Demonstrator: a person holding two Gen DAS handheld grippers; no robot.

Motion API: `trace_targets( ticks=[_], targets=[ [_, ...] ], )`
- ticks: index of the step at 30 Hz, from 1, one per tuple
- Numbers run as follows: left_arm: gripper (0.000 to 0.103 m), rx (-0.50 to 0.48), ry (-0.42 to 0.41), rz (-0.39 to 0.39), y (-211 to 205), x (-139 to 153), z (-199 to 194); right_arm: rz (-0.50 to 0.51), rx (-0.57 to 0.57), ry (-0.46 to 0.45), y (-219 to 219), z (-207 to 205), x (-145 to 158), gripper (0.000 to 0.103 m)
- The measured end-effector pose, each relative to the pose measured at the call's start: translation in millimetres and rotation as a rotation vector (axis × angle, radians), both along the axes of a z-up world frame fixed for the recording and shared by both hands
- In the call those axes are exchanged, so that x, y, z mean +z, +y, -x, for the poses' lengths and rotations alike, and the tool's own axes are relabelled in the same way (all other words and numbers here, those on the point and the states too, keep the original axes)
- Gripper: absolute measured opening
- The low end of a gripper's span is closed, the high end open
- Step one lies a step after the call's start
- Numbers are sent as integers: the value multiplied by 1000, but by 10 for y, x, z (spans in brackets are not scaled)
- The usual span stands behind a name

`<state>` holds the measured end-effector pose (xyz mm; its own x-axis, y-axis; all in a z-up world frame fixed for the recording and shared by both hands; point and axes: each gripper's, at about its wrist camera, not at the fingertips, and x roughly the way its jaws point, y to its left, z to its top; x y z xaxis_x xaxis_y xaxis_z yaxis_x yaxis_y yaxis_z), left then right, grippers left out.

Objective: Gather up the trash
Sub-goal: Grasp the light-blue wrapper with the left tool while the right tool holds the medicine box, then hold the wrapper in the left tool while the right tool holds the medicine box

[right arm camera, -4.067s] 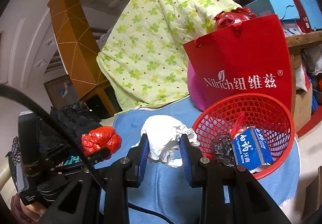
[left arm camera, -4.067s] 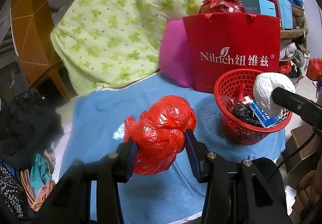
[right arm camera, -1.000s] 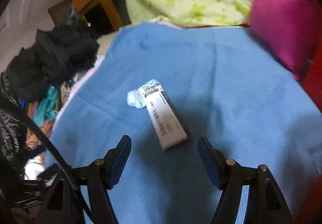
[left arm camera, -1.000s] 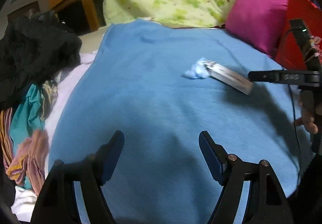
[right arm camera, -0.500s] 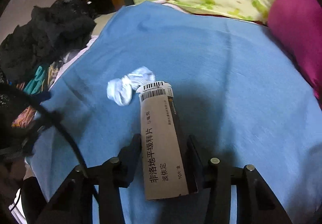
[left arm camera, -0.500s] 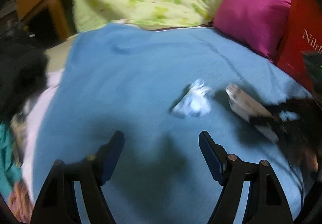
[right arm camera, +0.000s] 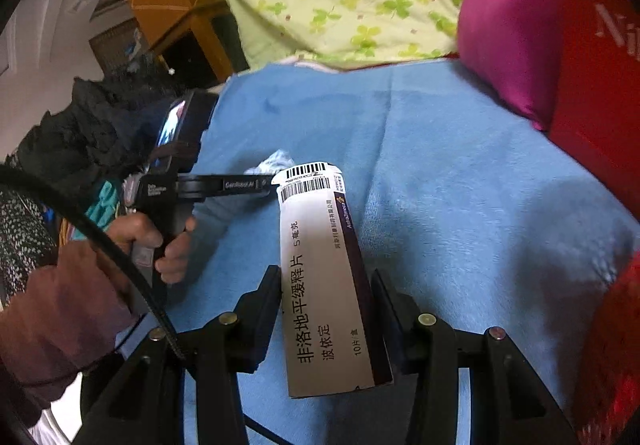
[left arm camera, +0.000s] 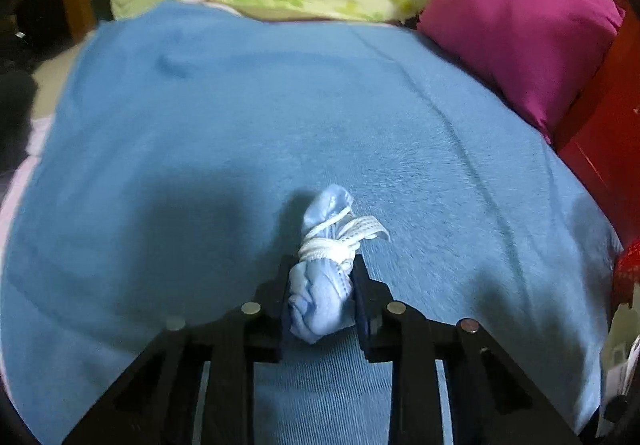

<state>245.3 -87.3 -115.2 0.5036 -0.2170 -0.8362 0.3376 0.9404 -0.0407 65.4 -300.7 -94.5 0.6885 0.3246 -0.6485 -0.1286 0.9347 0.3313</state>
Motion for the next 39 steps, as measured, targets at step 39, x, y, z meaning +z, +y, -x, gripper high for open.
trace_targets(
  ticks=[39],
  targets=[
    [28,138,-609,-131,191,2285,3316,21,-37,-395,297,1928,1608,49]
  ],
)
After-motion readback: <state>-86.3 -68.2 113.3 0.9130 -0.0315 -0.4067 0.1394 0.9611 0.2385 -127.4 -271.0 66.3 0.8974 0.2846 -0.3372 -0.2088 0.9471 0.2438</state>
